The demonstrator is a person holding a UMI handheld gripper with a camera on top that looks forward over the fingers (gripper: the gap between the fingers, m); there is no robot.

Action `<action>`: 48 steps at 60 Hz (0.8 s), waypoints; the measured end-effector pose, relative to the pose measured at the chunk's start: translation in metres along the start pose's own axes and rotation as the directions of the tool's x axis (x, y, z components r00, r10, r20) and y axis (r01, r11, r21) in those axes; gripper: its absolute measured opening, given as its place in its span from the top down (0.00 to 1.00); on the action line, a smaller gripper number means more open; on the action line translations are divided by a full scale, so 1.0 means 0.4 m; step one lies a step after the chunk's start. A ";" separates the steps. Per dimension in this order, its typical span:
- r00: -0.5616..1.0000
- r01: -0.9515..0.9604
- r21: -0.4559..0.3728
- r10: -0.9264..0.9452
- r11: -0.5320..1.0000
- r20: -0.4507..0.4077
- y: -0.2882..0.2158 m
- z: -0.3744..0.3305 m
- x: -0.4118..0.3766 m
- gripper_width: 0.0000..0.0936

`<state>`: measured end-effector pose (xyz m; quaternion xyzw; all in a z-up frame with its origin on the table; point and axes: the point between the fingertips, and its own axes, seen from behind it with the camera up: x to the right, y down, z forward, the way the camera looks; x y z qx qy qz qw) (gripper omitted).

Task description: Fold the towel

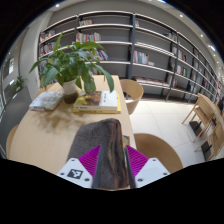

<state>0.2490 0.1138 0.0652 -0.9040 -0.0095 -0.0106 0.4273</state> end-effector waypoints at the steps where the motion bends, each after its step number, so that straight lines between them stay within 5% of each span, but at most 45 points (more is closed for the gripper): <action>1: 1.000 0.003 -0.008 -0.003 1.000 -0.014 0.013 0.006 0.018 0.50; 6: 0.999 -0.025 -0.035 0.023 0.999 -0.032 0.063 0.011 0.049 0.47; 21: 1.000 -0.002 0.069 0.003 0.998 -0.018 -0.027 -0.218 -0.027 0.18; 38: 0.996 -0.091 0.246 0.088 0.965 0.022 -0.135 -0.590 -0.204 0.17; 48: 0.998 -0.058 0.255 0.053 0.965 0.027 -0.064 -0.719 -0.306 0.17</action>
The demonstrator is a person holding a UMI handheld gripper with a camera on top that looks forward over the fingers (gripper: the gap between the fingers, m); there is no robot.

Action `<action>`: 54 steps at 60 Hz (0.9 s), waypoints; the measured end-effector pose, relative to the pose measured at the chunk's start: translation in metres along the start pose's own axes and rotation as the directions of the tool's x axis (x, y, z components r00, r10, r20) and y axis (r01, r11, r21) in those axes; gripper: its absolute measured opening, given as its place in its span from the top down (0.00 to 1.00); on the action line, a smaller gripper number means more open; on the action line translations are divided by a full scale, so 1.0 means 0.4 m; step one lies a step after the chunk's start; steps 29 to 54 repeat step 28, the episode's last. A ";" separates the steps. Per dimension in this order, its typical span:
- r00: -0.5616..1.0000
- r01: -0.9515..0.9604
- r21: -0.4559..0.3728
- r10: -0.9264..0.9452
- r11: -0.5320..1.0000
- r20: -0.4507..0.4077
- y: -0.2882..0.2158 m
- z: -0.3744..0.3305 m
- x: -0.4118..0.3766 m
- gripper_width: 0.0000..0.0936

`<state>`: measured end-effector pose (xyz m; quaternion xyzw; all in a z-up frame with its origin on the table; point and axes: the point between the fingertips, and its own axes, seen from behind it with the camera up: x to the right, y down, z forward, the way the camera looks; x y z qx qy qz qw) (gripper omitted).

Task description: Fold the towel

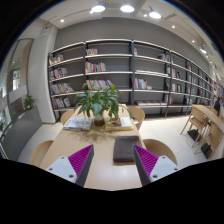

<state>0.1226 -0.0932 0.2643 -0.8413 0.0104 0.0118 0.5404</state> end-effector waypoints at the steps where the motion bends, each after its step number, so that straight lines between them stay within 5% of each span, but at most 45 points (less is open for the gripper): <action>1: 1.000 0.001 -0.002 -0.001 1.000 0.003 0.006 -0.012 -0.010 0.17; 20: 0.998 0.058 -0.024 -0.058 0.998 0.014 0.093 -0.177 -0.113 0.16; 54: 0.998 0.069 -0.024 -0.068 0.997 0.010 0.093 -0.197 -0.126 0.16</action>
